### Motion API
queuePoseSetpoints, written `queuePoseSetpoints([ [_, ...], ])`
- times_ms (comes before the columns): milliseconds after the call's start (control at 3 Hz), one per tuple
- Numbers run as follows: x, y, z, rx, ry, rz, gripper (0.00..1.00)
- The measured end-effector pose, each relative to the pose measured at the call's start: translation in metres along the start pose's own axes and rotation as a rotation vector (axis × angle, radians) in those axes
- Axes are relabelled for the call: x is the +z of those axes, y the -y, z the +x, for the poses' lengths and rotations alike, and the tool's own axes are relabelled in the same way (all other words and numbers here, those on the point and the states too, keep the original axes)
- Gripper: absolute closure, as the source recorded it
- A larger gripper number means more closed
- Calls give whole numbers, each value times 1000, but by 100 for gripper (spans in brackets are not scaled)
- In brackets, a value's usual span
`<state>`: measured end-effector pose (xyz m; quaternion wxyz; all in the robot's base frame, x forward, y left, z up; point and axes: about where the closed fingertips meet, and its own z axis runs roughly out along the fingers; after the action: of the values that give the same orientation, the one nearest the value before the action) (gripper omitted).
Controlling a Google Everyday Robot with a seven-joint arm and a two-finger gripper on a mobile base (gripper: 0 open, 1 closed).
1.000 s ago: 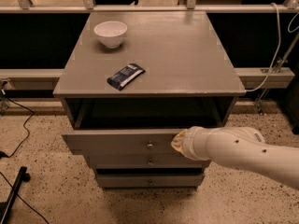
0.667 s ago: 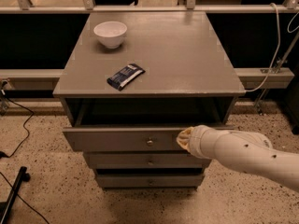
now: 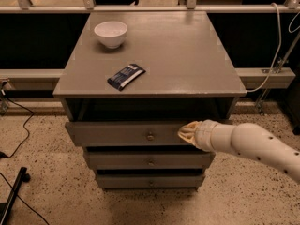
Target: Close top drawer
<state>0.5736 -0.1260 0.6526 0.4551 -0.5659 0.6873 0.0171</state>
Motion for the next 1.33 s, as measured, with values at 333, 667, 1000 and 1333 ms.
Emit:
queuePoseSetpoints([
  [333,-13,7,7,70,83,-37,100],
  [667,-33,8,15,107,124,-52,100],
  [1000,-47,6,29,125,98,-43,100],
  [1333,-42,6,40,130,51,-58,100],
])
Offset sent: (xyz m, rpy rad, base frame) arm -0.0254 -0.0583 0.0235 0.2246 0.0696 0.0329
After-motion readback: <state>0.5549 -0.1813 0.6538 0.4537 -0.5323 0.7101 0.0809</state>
